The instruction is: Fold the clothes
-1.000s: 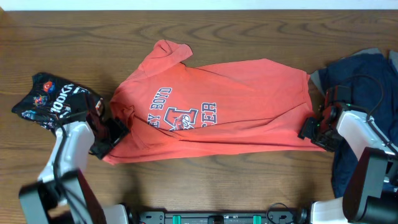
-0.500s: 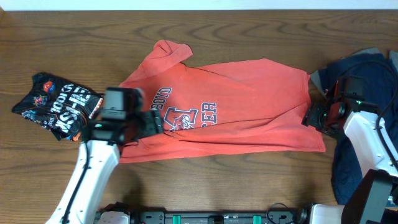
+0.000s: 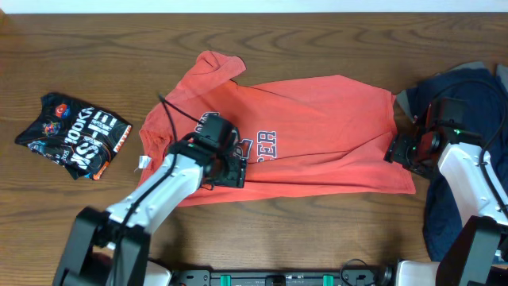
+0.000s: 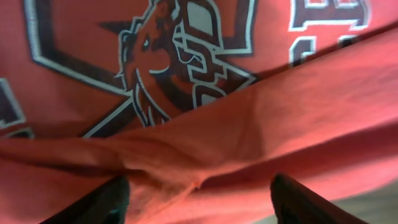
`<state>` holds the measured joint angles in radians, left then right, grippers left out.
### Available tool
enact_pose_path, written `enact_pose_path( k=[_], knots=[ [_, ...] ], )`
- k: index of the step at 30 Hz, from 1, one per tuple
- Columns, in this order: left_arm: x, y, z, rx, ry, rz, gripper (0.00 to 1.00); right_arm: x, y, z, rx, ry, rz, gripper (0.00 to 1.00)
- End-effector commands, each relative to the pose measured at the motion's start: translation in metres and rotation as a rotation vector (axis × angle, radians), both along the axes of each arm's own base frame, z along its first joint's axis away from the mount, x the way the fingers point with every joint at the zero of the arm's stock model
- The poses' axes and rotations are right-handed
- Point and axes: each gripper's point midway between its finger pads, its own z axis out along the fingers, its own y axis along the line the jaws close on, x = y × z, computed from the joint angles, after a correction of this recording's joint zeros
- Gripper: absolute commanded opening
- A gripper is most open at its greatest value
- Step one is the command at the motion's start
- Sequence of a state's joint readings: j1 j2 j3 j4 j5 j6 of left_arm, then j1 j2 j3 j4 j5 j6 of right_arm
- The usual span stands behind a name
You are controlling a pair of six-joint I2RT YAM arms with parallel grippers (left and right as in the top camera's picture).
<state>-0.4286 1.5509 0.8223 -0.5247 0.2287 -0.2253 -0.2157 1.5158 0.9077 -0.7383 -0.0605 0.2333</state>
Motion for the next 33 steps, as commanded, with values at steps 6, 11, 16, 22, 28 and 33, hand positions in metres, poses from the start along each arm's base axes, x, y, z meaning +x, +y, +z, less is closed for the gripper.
enact_pose_path(
  k=[6, 11, 16, 22, 28, 33],
  knots=[
    [0.015, 0.004, -0.002, 0.046, -0.073, -0.006, 0.48, -0.002, 0.004, -0.003, 0.008, 0.013, 0.020, 0.70],
    [0.011, 0.006, -0.003, 0.054, -0.055, -0.009, 0.57, -0.002, 0.004, -0.003, 0.008, 0.013, 0.019, 0.70],
    [0.006, 0.011, -0.005, 0.087, -0.046, -0.060, 0.63, -0.002, 0.004, -0.003, 0.008, 0.013, 0.019, 0.70],
    [0.011, 0.022, -0.006, 0.200, -0.097, -0.087, 0.63, -0.003, 0.004, -0.004, 0.009, 0.016, 0.019, 0.70],
    [0.007, 0.016, -0.008, 0.211, -0.101, -0.121, 0.58, -0.003, 0.004, -0.004, 0.009, 0.017, 0.019, 0.70],
    [0.006, 0.014, -0.008, 0.224, -0.107, -0.132, 0.56, -0.003, 0.004, -0.004, 0.009, 0.017, 0.019, 0.71]
  ],
)
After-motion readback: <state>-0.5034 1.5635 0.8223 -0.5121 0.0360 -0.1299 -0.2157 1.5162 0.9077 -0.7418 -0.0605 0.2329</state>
